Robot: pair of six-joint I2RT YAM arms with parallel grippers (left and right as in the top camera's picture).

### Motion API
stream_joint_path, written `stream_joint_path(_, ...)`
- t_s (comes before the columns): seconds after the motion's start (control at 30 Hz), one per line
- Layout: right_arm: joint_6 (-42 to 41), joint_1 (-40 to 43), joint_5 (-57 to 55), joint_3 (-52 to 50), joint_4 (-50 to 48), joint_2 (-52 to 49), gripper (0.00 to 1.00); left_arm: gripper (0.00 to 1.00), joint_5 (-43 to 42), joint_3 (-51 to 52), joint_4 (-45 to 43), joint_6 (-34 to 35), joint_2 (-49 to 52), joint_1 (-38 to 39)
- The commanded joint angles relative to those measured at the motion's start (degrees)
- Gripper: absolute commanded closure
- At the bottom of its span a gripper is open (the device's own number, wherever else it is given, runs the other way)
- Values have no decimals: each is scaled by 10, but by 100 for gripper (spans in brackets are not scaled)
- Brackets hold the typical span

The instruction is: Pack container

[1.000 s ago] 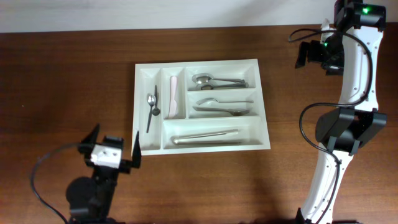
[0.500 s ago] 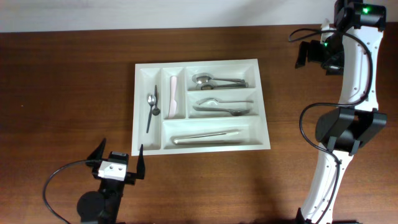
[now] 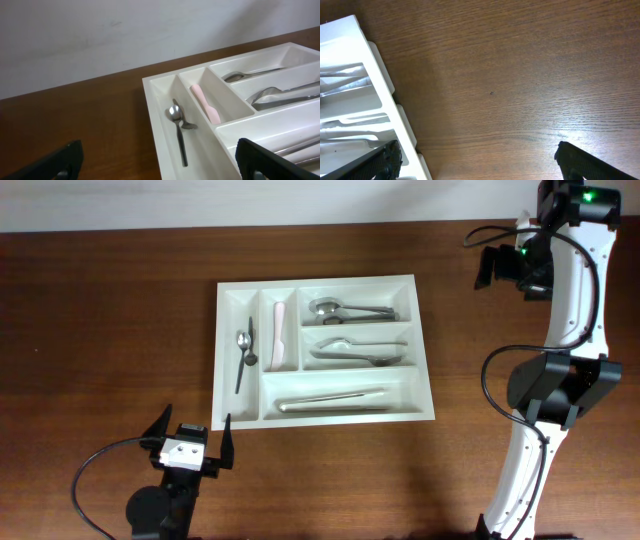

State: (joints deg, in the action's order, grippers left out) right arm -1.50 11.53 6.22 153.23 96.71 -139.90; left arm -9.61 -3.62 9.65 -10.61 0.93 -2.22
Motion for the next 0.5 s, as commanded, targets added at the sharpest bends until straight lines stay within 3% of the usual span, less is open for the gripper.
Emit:
stream_joint_path(0.0, -5, -2, -5, 11, 0, 0, 1, 1, 4, 7, -2, 7, -6, -2)
stream_joint_path(0.47, -5, -7, -5, 11, 0, 5, 1, 1, 4, 7, -2, 7, -6, -2)
